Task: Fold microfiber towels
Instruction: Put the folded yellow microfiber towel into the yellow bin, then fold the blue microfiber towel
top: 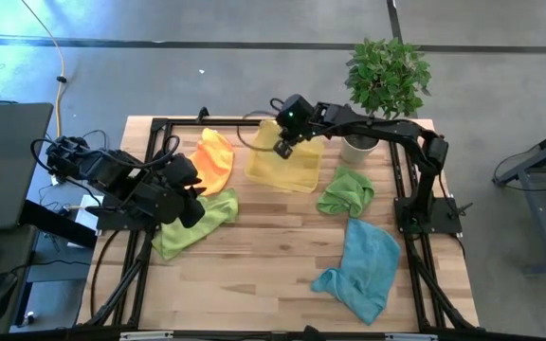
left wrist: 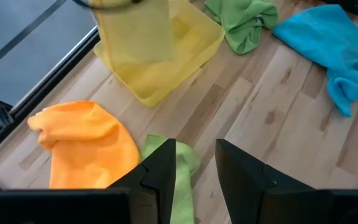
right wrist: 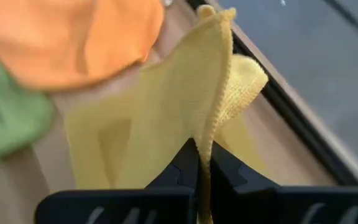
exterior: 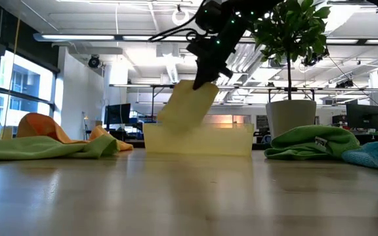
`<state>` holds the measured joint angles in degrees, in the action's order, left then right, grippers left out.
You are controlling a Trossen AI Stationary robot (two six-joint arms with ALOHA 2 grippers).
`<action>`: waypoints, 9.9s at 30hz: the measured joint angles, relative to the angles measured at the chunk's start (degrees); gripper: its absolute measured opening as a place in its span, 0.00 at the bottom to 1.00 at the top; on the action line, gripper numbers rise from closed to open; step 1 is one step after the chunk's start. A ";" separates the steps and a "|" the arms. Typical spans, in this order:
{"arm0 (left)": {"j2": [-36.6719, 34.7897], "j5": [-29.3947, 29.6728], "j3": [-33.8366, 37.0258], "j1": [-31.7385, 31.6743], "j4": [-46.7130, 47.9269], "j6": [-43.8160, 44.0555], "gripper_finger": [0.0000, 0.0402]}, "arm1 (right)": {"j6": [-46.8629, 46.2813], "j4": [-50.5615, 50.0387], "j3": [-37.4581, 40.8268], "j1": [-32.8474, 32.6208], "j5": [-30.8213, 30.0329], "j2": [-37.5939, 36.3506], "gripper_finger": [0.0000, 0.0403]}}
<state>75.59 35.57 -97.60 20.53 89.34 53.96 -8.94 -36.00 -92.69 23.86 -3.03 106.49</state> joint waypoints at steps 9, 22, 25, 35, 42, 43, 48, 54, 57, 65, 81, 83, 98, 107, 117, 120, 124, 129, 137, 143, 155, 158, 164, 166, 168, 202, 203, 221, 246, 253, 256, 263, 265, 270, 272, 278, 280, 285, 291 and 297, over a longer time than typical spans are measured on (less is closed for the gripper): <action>0.00 -0.18 0.00 0.02 -0.02 1.39 0.25 | -18.26 7.31 6.11 -1.05 -1.01 0.01 0.00; 0.02 -0.40 0.00 1.80 -0.02 1.37 0.25 | -30.11 15.20 7.33 -4.86 -11.63 0.45 0.05; 0.04 -0.42 0.00 2.61 -0.02 1.37 0.25 | -34.44 13.42 7.33 -5.48 -16.48 1.33 0.05; 0.04 -0.56 0.02 4.11 0.60 1.34 0.25 | -38.88 11.13 7.33 -6.36 -14.94 4.91 0.05; 0.04 -0.66 0.02 5.06 0.68 1.35 0.25 | -38.61 6.31 7.35 -6.72 -15.74 6.22 0.05; 0.04 -0.66 0.02 5.16 0.68 1.35 0.25 | -38.25 5.98 7.35 -6.74 -15.90 6.22 0.05; 0.04 -0.62 0.02 5.27 0.68 1.35 0.25 | -37.10 2.35 7.35 -7.28 -16.04 6.20 0.05; 0.04 -0.61 0.02 5.27 0.68 1.35 0.25 | -34.79 -0.68 7.35 -7.48 -15.83 6.17 0.06; 0.04 -0.61 0.02 5.27 0.68 1.35 0.25 | -33.45 -0.64 7.35 -7.65 -15.85 6.15 0.11; 0.04 -0.85 0.02 5.46 0.68 1.49 0.25 | -28.76 -4.11 6.39 -7.67 -11.05 6.13 0.33; 0.04 -0.56 0.02 5.44 0.68 4.48 0.25 | -21.10 -45.86 -6.79 -16.09 -14.55 5.52 0.31; 0.04 -0.56 0.02 5.44 0.65 4.43 0.25 | -22.09 -47.39 -6.30 -18.80 -15.82 5.52 0.31; 1.34 -2.37 0.02 5.42 -0.46 4.55 0.25 | -31.54 -53.25 7.05 -36.19 -12.25 2.29 0.31; 3.32 -4.45 -0.04 5.43 -7.81 4.42 0.25 | -49.50 -42.80 26.07 -46.34 5.12 -11.68 0.31; 7.98 -7.70 0.05 5.25 -16.49 4.50 0.25 | -66.36 3.41 41.22 -63.14 12.13 -25.67 0.31; 10.15 -7.82 -0.11 4.99 -20.91 4.41 0.25 | -69.88 11.26 44.30 -68.11 12.13 -25.46 0.31; 13.09 -7.77 -0.11 5.04 -25.48 4.54 0.25 | -74.76 11.94 46.15 -73.00 12.47 -24.73 0.31; 16.97 -10.89 -0.17 5.09 -30.99 4.76 0.25 | -74.80 9.69 46.17 -76.84 9.58 -23.93 0.31; 22.23 -17.94 -0.15 5.51 -37.68 6.53 0.25 | -71.83 11.92 46.15 -77.53 10.09 -19.25 0.31; 23.75 -19.59 0.11 6.73 -39.91 7.39 0.25 | -70.30 12.83 46.13 -76.78 9.52 -15.44 0.33; 24.15 -19.96 0.02 8.90 -45.02 8.43 0.25 | -68.90 27.31 46.08 -76.87 10.10 -10.73 0.35; 24.15 -19.96 0.02 8.92 -45.42 8.37 0.25 | -68.12 29.80 46.07 -77.09 9.42 -10.90 0.34; 24.15 -19.94 0.02 8.87 -45.81 7.96 0.25 | -67.97 30.73 46.08 -77.29 7.10 -10.79 0.31; 24.15 -19.98 0.02 8.87 -45.83 7.44 0.25 | -67.99 31.67 46.08 -77.29 4.78 -10.79 0.30; 24.15 -20.31 0.02 8.90 -45.79 7.34 0.25 | -68.69 32.60 46.08 -77.26 3.00 -10.79 0.30; 24.11 -26.12 0.02 8.90 -45.65 -4.70 0.25 | -81.00 37.65 46.08 -78.63 -0.12 -8.73 0.30; 24.11 -26.12 0.02 8.89 -45.66 -4.79 0.25 | -81.07 37.92 46.08 -78.63 0.19 -8.09 0.30; 24.12 -27.33 0.02 8.21 -45.88 -14.35 0.25 | -80.72 26.58 36.18 -78.64 4.07 -6.42 0.01; 35.20 -23.21 2.81 0.76 -66.73 -39.93 0.53 | -51.71 -25.20 4.60 -78.64 -2.51 -6.59 0.00; 41.03 -27.43 2.82 -1.94 -81.29 -40.80 0.52 | -45.83 -36.09 -3.15 -78.62 -3.04 -6.59 0.00; 43.36 -27.59 2.78 -2.89 -84.43 -39.01 0.52 | -44.99 -39.85 -5.70 -78.51 -3.06 -6.59 0.00; 48.64 -29.75 2.79 -4.24 -86.46 -33.25 0.52 | -45.06 -43.45 -6.79 -77.57 -3.07 -6.61 0.00; 50.36 -30.84 2.80 -4.41 -86.88 -32.37 0.52 | -45.03 -43.77 -6.79 -77.42 -3.31 -6.61 0.00; 53.22 -32.59 2.84 -4.44 -87.17 -30.98 0.52 | -45.04 -43.96 -6.79 -77.10 -5.68 -6.60 0.00; 54.08 -32.81 2.82 -4.44 -87.80 -30.23 0.52 | -45.01 -43.96 -6.79 -77.08 -6.30 -6.60 0.00; 54.25 -33.16 2.78 -4.72 -87.64 -27.89 0.45 | -46.77 -43.68 -6.79 -77.09 -9.87 -6.60 0.00; 54.23 -33.46 2.78 -4.77 -87.41 -27.03 0.39 | -47.65 -43.57 -6.79 -77.09 -10.55 -6.61 0.00; 53.90 -37.99 2.78 -4.81 -87.25 -27.06 0.15 | -49.73 -43.35 -6.79 -77.11 -11.82 -6.60 0.00; 52.75 -42.47 2.84 -4.90 -83.35 -26.04 0.03 | -49.64 -43.24 -6.79 -77.13 -12.04 -6.59 0.00; 46.60 -41.61 2.82 -4.71 -75.53 -28.08 0.01 | -47.82 -43.06 -6.79 -77.13 -14.39 -6.59 0.00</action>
<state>122.19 -6.04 -94.78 15.83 13.81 25.88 -56.76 -79.07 -99.48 -53.28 -17.42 99.90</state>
